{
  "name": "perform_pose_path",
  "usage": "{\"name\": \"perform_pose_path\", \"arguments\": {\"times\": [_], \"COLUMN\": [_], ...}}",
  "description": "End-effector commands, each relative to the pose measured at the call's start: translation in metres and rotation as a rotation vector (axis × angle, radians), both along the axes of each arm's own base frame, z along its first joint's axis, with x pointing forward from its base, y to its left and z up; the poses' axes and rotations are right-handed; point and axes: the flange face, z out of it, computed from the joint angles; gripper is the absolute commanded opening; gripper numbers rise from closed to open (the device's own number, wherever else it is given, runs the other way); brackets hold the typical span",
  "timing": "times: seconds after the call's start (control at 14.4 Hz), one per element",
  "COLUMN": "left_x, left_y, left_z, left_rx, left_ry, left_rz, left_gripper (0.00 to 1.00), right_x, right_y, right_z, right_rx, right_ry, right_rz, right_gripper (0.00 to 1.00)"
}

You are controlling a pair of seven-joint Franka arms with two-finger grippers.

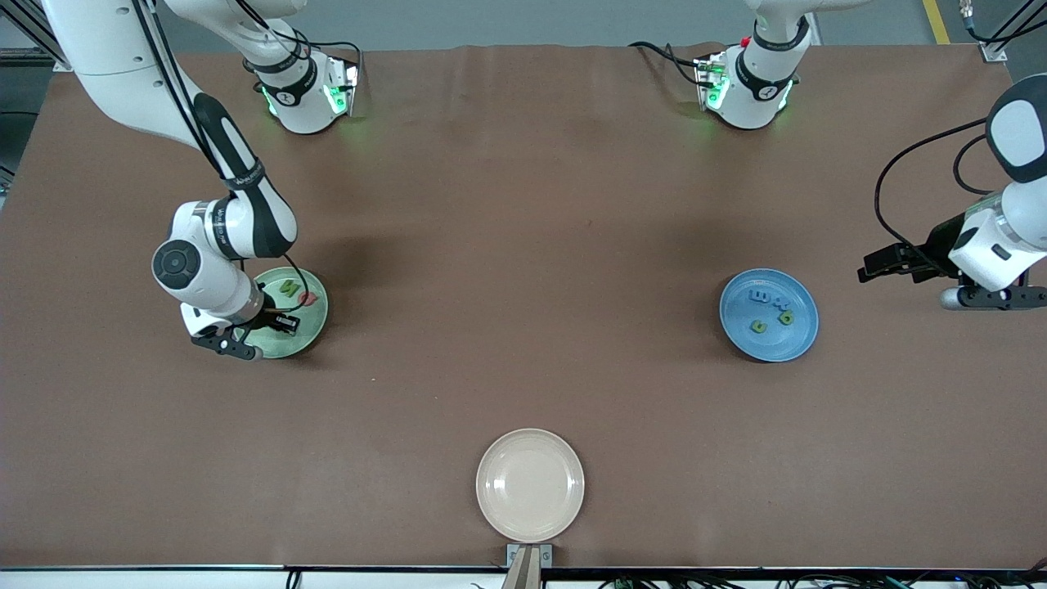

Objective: Sort upper and lower case letters into plates

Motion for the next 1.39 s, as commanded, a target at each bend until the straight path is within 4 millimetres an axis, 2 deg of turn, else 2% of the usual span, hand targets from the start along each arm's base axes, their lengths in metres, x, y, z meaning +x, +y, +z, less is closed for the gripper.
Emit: {"name": "perform_pose_path", "arguments": {"times": [0.0, 0.14, 0.28, 0.42, 0.56, 0.69, 0.83, 0.97, 1.11, 1.32], "left_x": [-0.008, -0.008, -0.005, -0.004, -0.004, -0.003, 0.0, 0.001, 0.002, 0.001], "left_y": [0.001, 0.001, -0.017, -0.016, -0.015, -0.012, -0.016, -0.025, -0.033, -0.039], "left_z": [0.016, 0.03, 0.04, 0.049, 0.063, 0.087, 0.115, 0.129, 0.135, 0.174], "left_rx": [-0.017, -0.014, -0.006, -0.003, -0.002, 0.001, 0.006, 0.057, 0.117, 0.119], "left_ry": [-0.022, -0.047, -0.065, -0.083, -0.098, -0.12, -0.15, -0.168, -0.175, -0.215], "left_rz": [0.003, 0.01, -0.02, -0.014, -0.017, -0.005, -0.015, -0.049, -0.082, -0.023], "left_gripper": [1.0, 1.0, 1.0, 1.0, 1.0, 1.0, 1.0, 1.0, 1.0, 1.0], "right_x": [0.012, 0.032, 0.052, 0.068, 0.077, 0.082, 0.082, 0.08, 0.081, 0.087], "right_y": [0.003, 0.005, 0.007, 0.001, -0.009, -0.037, -0.05, -0.063, -0.071, -0.073], "right_z": [0.032, 0.085, 0.137, 0.185, 0.226, 0.262, 0.291, 0.311, 0.321, 0.329], "right_rx": [-0.003, -0.01, -0.009, -0.004, -0.007, 0.002, 0.006, 0.009, 0.012, 0.007], "right_ry": [0.04, 0.119, 0.175, 0.194, 0.192, 0.196, 0.2, 0.201, 0.188, 0.159], "right_rz": [0.021, 0.026, 0.089, 0.146, 0.201, 0.199, 0.24, 0.227, 0.21, 0.199], "right_gripper": [1.0, 1.0, 1.0, 1.0, 1.0, 1.0, 1.0, 1.0, 1.0, 1.0]}}
